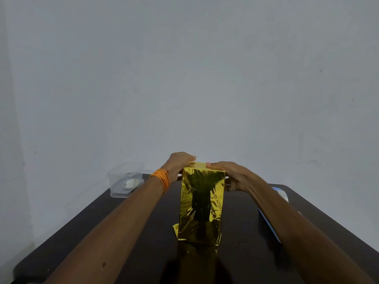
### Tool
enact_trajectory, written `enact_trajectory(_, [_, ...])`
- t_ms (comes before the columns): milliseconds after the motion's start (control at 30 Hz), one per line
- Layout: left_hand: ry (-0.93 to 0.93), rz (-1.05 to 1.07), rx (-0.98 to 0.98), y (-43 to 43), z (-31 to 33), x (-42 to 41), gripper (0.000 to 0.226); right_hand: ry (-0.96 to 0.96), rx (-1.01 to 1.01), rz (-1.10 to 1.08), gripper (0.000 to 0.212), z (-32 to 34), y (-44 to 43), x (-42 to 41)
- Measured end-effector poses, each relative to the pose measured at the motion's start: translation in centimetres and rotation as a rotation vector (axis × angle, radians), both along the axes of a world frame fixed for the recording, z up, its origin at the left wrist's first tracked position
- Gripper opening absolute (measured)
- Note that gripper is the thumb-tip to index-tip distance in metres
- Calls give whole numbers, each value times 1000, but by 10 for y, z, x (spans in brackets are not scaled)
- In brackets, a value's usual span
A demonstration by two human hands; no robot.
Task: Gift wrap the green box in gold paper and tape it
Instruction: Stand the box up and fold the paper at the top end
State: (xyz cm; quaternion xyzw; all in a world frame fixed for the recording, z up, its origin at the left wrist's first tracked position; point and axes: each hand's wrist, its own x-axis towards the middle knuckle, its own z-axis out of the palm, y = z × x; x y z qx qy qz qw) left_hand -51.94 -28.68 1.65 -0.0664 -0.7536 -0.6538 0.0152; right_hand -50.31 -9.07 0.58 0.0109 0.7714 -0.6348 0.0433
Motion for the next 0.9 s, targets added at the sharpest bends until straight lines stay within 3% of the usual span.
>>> enact_trajectory(67, [26, -40, -75, 1, 1, 0, 46, 11, 4, 1, 47, -1, 1, 0])
enact_trajectory(167, [-19, -116, -99, 4, 6, -4, 31, 6, 3, 3, 44, -3, 1, -2])
enact_trajectory(333, [-115, -179, 23, -1, -5, -8, 36, -8, -21, 15, 47, -5, 1, -6])
enact_trajectory(533, [11, -139, 262, -9, -28, -5, 20, -26, -60, 4, 45, -6, -1, -4])
enact_trajectory(633, [24, -145, 361, -7, -47, 0, 30, -7, -100, 5, 40, -9, -1, -4])
enact_trajectory(733, [39, -144, 395, -6, -64, 10, 56, 43, -163, 26, 33, -13, -1, -2])
enact_trajectory(833, [114, -217, 282, -16, -81, 16, 75, 93, -238, 22, 40, -18, -1, 7])
enact_trajectory(900, [150, -248, 196, -24, -92, 23, 71, 124, -291, 4, 49, -24, 2, 14])
